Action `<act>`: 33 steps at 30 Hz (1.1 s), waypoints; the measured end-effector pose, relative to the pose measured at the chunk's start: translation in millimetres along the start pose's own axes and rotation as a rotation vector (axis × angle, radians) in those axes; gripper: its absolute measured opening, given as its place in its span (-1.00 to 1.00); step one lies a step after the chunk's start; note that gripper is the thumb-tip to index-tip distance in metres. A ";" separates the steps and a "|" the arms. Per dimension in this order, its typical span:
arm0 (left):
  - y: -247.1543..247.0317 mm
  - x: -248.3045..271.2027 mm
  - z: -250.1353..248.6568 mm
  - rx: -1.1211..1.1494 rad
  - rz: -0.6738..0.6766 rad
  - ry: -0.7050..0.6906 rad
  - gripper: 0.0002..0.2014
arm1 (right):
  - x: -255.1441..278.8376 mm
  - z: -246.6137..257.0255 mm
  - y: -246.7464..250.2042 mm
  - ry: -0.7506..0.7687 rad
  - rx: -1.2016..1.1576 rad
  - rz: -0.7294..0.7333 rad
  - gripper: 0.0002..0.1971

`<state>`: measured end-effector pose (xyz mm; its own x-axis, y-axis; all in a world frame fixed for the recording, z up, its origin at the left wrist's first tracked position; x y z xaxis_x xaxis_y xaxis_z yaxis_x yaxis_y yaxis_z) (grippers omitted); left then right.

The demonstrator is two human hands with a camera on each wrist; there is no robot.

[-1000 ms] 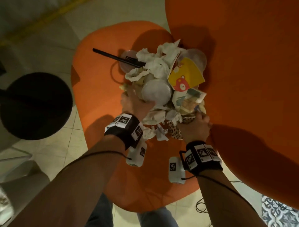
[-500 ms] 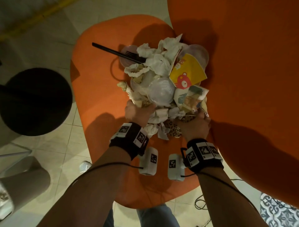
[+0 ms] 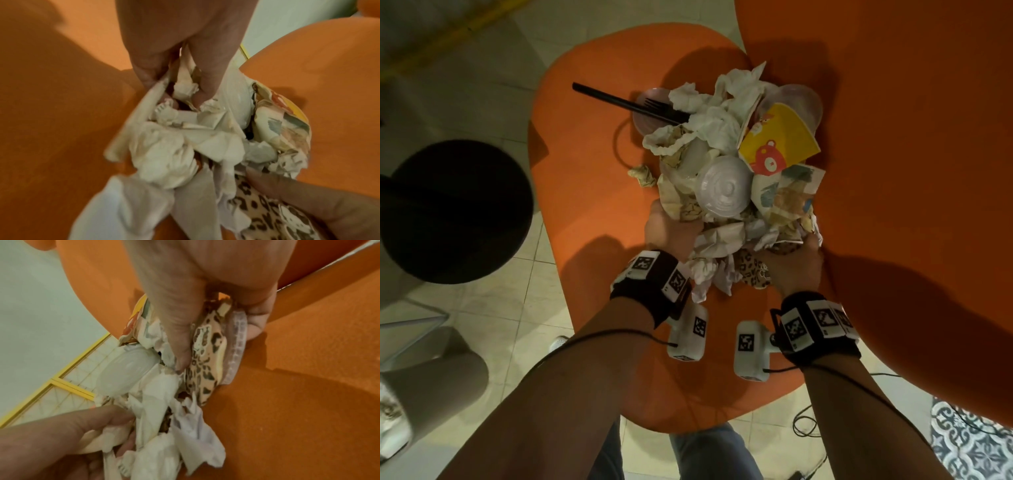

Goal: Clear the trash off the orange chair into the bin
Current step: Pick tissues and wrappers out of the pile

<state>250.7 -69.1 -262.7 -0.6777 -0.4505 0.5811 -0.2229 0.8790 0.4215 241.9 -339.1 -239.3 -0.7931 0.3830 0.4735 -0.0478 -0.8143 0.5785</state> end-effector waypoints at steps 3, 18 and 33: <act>15.6 8.6 -5.1 0.087 0.007 0.004 -0.62 | 9.3 -0.3 -0.8 0.009 -0.183 -0.001 -0.27; 17.6 79.2 -5.8 -0.340 0.303 -0.293 -0.59 | 52.2 -3.4 8.2 0.074 -0.432 0.144 -0.41; -35.6 104.7 18.9 -0.806 0.467 -0.595 -0.38 | 41.2 21.8 -45.5 0.228 -0.122 0.505 -0.52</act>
<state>174.4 -144.6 -230.0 -0.8532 0.2367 0.4647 0.5182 0.4863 0.7036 224.6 -276.7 -231.6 -0.8460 -0.1604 0.5085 0.3128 -0.9216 0.2297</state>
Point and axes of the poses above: each hand's wrist, its own x-axis away from the middle knuckle, its own y-axis out of the back of the hand, z = x × y, the point moved 10 cm from there along -x, towards the middle knuckle, and after that the axes turned 4 degrees about y, right-handed, at the moved point
